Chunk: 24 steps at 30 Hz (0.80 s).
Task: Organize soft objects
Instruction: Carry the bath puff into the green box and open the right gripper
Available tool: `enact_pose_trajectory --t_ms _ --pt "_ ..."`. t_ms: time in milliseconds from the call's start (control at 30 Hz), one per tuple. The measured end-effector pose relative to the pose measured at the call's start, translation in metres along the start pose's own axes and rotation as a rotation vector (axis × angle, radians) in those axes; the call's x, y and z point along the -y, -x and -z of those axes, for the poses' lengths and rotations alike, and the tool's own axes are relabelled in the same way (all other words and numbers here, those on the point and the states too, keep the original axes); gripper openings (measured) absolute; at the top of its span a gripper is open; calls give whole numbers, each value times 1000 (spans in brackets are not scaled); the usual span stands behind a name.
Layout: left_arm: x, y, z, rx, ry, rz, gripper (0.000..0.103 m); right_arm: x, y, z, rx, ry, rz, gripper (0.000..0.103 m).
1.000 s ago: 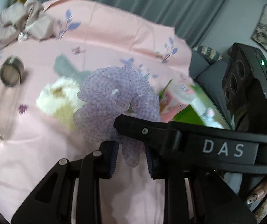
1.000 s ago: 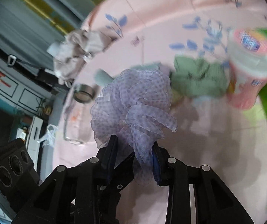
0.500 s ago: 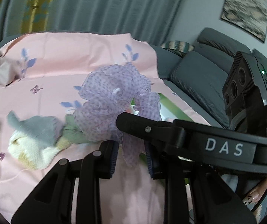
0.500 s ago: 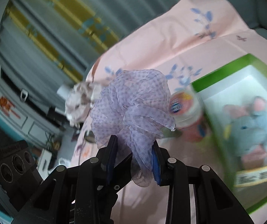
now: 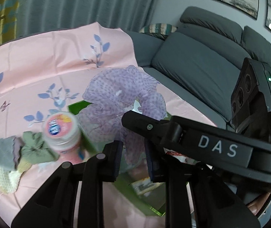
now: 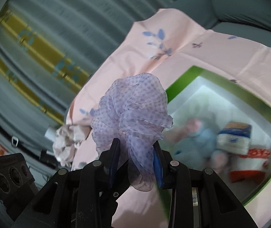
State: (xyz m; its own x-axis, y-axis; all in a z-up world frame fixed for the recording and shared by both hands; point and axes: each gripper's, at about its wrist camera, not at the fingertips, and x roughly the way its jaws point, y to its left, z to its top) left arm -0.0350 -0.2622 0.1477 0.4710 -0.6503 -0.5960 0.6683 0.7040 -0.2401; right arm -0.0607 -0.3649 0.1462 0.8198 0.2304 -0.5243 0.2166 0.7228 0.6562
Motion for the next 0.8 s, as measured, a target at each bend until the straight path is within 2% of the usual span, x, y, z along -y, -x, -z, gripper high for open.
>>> enact_pose_trajectory --t_ms 333,433,600,800 --pt "15 -50 0 -99 17 18 20 53 -4 -13 14 -143 107 36" --pt "15 -59 3 -123 36 20 20 59 -4 -13 23 -154 173 36" --pt "12 -60 3 -125 44 14 20 65 -6 -15 25 -171 231 36" --pt "14 -45 0 -96 37 29 22 61 -2 -15 50 -156 276 36"
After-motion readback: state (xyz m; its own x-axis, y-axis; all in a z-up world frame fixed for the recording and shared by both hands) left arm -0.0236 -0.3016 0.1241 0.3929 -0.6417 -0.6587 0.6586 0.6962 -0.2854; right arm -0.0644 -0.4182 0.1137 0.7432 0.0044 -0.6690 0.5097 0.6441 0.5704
